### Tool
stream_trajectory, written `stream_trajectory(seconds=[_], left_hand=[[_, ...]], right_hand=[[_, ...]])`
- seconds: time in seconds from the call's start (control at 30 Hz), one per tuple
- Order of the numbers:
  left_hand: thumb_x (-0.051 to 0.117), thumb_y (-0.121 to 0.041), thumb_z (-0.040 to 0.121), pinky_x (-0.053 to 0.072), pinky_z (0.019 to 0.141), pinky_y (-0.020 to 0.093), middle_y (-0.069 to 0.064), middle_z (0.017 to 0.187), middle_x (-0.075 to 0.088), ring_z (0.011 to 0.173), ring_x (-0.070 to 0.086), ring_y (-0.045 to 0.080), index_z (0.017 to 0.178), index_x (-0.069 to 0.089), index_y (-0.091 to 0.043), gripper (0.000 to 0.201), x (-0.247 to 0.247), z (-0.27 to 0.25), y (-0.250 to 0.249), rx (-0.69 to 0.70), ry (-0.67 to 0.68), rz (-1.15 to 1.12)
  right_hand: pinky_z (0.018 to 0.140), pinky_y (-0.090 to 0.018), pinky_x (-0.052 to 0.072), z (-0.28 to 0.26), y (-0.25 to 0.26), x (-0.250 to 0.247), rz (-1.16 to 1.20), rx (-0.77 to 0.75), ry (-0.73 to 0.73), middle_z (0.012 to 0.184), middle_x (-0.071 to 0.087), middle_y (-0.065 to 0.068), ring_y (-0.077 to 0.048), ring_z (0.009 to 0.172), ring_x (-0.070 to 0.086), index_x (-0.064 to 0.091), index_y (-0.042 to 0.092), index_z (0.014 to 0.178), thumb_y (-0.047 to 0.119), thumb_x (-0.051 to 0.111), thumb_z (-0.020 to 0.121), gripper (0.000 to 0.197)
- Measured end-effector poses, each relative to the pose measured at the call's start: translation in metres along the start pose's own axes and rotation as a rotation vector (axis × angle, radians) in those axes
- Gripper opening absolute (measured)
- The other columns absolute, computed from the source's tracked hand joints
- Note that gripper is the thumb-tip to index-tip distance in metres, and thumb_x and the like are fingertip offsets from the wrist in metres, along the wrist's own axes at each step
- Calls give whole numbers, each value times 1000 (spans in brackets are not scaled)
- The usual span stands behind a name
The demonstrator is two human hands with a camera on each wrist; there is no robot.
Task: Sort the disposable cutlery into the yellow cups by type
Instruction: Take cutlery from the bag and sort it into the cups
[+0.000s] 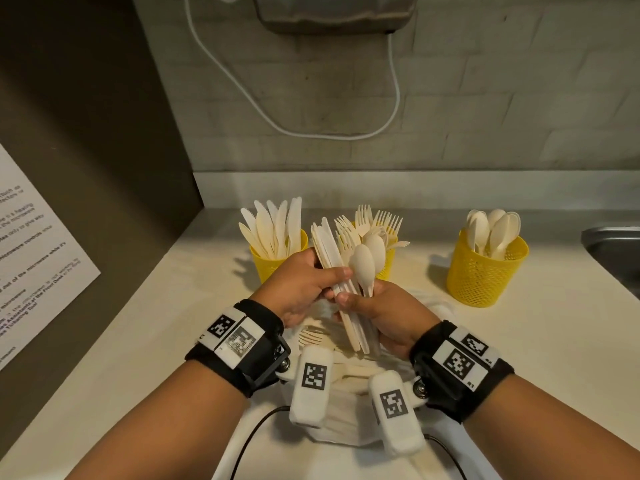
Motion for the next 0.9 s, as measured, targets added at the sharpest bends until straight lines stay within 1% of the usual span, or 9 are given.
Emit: stream_trajectory(seconds=[0.1,0.2,0.33,0.47,0.6,0.7,0.77,0.83,0.9], left_hand=[[64,-9,85,50,52,21,11,84,64,64,52,16,94,61,-10,10,-4,0,0,-9,-15,-10],[61,-6,87,46,48,14,6,76,64,61,53,12,93,58,-7,7,-7,-1,-1,-6,-28,-31],[57,-4,88,47,48,12,6,80,60,65,59,9,93,57,-8,7,-24,-3,-20,33,-57,-51],[56,-6,89,47,53,13,6,84,57,70,53,11,90,56,-13,7,-68,-5,-72,212,-238,15],[58,-14,89,50,70,22,3,86,60,75,60,12,94,58,-14,6,-103,-7,-111,359,-426,255],[59,-17,86,54,74,32,7,84,65,73,63,18,103,59,-5,20,-106,5,-102,326,-511,440],[60,-18,86,54,77,37,10,87,67,75,65,21,102,60,-5,21,-98,13,-85,259,-511,537],[64,-19,85,54,81,40,11,98,68,83,66,24,107,59,-7,25,-88,20,-68,186,-451,567],[70,-20,81,52,78,35,10,111,66,93,64,26,118,54,-8,42,-78,21,-61,130,-403,661]], right_hand=[[75,-34,58,-1,-4,1,79,48,3,91,69,-13,-17,73,67,61,1,113,16,53,93,26],[88,-44,54,-1,-6,0,109,68,-2,91,69,-14,-20,78,67,64,4,111,22,50,95,29],[69,-38,55,-2,0,-7,101,35,-110,91,66,-12,-23,76,63,64,11,107,20,45,97,24],[56,-30,53,-3,4,-17,196,2,-192,91,67,-9,-20,75,63,59,10,106,18,45,97,18],[57,-30,52,-3,4,-18,195,-17,-210,90,66,-10,-20,74,63,59,10,107,19,45,97,19],[62,-30,50,-5,4,-18,188,-28,-211,83,65,-9,-20,71,62,58,9,108,20,46,97,20],[64,-31,47,-7,5,-19,200,-30,-207,79,62,-9,-20,68,58,57,7,108,19,47,97,20],[66,-32,46,-10,7,-20,213,-25,-201,77,60,-9,-20,67,56,58,6,106,17,48,96,18],[68,-32,47,-12,8,-21,223,-20,-185,77,60,-9,-20,67,56,59,5,105,13,48,96,16]])
Point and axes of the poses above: each hand's wrist, its own z-axis towards the middle knuckle, its own x-axis out of the palm, y = z × x, the point moved 5 cm from there along z, towards the middle knuckle
